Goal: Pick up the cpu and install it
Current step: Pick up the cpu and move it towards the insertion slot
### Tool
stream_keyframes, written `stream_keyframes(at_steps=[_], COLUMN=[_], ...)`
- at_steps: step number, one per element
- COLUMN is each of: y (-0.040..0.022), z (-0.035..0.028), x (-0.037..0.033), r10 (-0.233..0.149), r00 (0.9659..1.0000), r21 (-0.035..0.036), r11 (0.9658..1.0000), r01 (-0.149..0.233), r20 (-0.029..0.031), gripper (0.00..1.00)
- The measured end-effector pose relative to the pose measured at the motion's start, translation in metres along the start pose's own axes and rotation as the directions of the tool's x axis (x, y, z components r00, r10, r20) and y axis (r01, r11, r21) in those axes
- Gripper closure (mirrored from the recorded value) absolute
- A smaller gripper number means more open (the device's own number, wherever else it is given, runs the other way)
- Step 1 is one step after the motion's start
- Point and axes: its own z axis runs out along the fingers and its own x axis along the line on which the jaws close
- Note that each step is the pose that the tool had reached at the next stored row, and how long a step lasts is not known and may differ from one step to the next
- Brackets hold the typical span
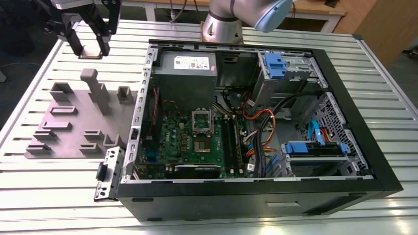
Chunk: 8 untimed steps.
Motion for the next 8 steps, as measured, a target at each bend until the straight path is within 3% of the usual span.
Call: stream_keyframes(at_steps=[8], y=[-0.0001], z=[0.0], x=[-0.0026], r10=[0.0], r00=[1.0], r21=[0.0], r11=[1.0], r01=[0.0], r20=[0.0], gripper=[0.53])
